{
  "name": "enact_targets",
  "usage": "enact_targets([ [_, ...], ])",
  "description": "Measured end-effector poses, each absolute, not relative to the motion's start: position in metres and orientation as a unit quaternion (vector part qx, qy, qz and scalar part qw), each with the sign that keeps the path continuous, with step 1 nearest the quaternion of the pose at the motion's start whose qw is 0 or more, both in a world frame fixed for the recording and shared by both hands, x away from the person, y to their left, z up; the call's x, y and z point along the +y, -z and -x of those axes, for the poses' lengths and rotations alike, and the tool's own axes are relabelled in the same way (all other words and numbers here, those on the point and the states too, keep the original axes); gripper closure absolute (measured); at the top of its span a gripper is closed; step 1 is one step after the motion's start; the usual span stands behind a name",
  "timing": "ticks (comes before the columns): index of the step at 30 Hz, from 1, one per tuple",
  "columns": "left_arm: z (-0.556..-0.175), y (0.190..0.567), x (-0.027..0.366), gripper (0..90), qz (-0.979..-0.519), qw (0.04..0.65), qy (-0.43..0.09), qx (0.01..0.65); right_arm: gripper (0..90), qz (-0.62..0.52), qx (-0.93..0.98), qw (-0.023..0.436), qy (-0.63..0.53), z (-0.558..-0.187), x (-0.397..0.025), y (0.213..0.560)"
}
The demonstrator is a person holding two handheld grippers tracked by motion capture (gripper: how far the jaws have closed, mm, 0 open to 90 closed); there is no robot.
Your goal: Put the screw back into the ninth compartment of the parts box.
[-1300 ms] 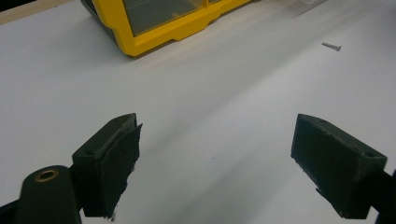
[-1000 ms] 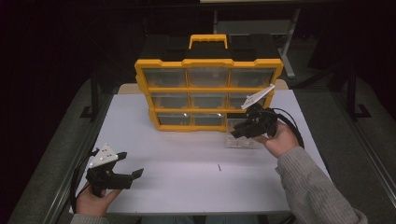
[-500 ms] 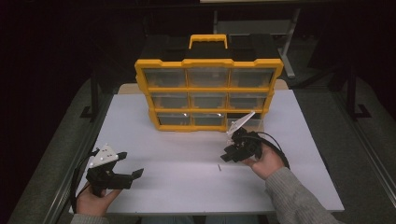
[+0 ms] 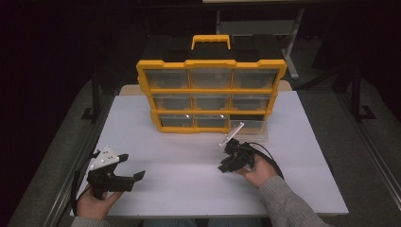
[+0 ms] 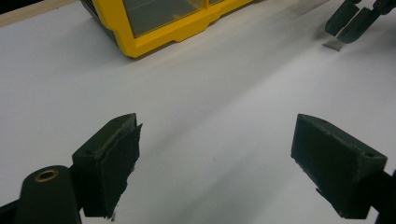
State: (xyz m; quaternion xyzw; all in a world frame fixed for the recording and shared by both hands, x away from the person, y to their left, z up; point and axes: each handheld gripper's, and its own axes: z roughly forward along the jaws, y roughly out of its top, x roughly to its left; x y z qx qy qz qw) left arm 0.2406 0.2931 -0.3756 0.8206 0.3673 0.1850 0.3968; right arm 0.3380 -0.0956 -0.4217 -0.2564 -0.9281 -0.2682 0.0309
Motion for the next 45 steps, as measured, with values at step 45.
enact_targets([
  [45, -0.24, 0.376, 0.292, 14.9, -0.822, 0.394, -0.185, 0.367, 87.2, -0.035, -0.899, -0.06, 0.433, -0.389, -0.096, 0.421],
])
